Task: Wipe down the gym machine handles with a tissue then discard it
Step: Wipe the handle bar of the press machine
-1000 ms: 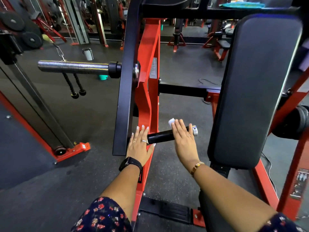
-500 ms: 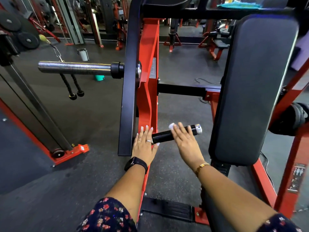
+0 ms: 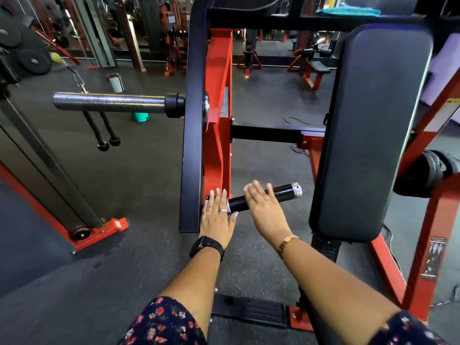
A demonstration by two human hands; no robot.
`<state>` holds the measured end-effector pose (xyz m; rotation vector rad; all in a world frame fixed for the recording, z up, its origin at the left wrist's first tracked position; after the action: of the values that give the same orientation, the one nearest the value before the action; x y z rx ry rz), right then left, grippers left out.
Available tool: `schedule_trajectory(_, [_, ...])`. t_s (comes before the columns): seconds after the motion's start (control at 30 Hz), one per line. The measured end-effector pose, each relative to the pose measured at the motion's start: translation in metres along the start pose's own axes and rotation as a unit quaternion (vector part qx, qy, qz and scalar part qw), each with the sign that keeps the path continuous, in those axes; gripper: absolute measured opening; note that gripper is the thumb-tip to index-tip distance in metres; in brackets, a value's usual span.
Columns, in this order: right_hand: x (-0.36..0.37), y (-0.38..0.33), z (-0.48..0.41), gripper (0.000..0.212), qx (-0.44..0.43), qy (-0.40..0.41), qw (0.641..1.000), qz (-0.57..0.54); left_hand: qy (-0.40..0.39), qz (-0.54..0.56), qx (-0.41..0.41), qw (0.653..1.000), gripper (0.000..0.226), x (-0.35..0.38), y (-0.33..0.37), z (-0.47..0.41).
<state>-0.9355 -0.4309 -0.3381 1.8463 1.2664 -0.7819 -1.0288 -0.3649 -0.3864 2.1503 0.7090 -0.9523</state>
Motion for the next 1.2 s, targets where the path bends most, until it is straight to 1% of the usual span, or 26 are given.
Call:
schedule_trajectory(0.07, [-0.006,0.013,0.012,0.068,0.053,0.028,0.998,-0.007,-0.006,-0.016,0.004,1.0,0.066,0.001,0.0,0.0])
schedule_trajectory(0.1, [-0.008,0.011,0.021,0.073,0.058,0.04,0.997,-0.01,-0.014,-0.025,0.006,1.0,0.065,0.002,0.001,0.0])
schedule_trajectory(0.17, [-0.01,-0.009,0.035,0.078,0.034,0.057,0.998,-0.023,-0.017,-0.024,0.008,1.0,0.064,0.003,0.001,0.0])
schedule_trajectory(0.23, [-0.009,-0.038,0.036,0.073,-0.02,0.045,0.998,-0.04,-0.018,-0.025,0.004,1.0,0.063,0.003,0.0,0.0])
schedule_trajectory(0.3, [-0.007,-0.054,0.025,0.057,-0.06,0.033,0.997,-0.043,-0.017,-0.025,-0.004,1.0,0.063,0.002,-0.001,0.001])
schedule_trajectory(0.33, [-0.005,-0.054,0.017,0.053,-0.07,0.024,0.997,-0.036,-0.013,-0.026,-0.006,1.0,0.063,0.001,-0.002,0.001])
schedule_trajectory(0.4, [-0.001,-0.045,0.006,0.055,-0.075,-0.005,0.997,-0.013,-0.011,-0.032,-0.001,0.999,0.064,0.0,0.0,0.001])
schedule_trajectory(0.47, [0.0,-0.024,0.0,0.056,-0.056,-0.015,0.998,0.001,-0.018,-0.04,0.005,0.999,0.066,-0.001,0.002,0.001])
schedule_trajectory(0.57, [-0.007,0.005,0.009,0.066,0.022,0.005,1.0,-0.01,-0.024,-0.025,0.001,0.999,0.066,0.0,0.002,0.001])
schedule_trajectory(0.63, [-0.01,0.002,0.023,0.072,0.04,0.023,0.999,-0.017,-0.022,-0.013,0.0,1.0,0.066,-0.001,0.002,0.001])
schedule_trajectory(0.7, [-0.007,-0.02,0.031,0.073,0.01,0.019,0.999,-0.039,-0.02,-0.01,0.005,1.0,0.066,-0.001,0.003,0.001])
schedule_trajectory(0.8, [0.0,-0.048,0.018,0.07,-0.05,0.001,0.997,-0.055,-0.016,-0.021,-0.002,1.0,0.065,-0.001,0.001,0.001])
schedule_trajectory(0.93, [-0.001,-0.038,0.001,0.059,-0.062,-0.014,0.997,-0.036,-0.024,-0.037,-0.002,0.999,0.065,-0.001,0.001,0.001])
schedule_trajectory(1.0, [-0.002,-0.012,0.002,0.065,-0.032,-0.02,0.999,-0.007,-0.018,-0.018,0.001,1.0,0.066,-0.002,0.003,0.001])
schedule_trajectory(1.07, [-0.01,0.021,0.009,0.071,0.031,0.009,0.999,0.02,-0.019,-0.01,0.004,1.0,0.064,-0.002,0.003,0.001])
schedule_trajectory(1.13, [-0.013,0.053,0.025,0.077,0.108,0.044,0.993,0.012,-0.023,-0.021,0.008,0.999,0.064,-0.001,0.003,0.002])
schedule_trajectory(1.2, [-0.015,0.068,0.04,0.084,0.161,0.065,0.985,-0.012,-0.025,-0.026,0.01,0.999,0.064,-0.002,0.004,0.002])
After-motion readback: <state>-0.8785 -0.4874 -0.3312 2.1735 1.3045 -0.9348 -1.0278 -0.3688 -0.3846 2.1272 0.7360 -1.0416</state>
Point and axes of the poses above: each hand's wrist, its own z-axis away from the middle knuckle, its own x-axis out of the palm, y = z × x, the point moved 9 cm from there along -z, towards the middle knuckle, and after that the axes turned 13 degrees about y, right-handed, at the moved point
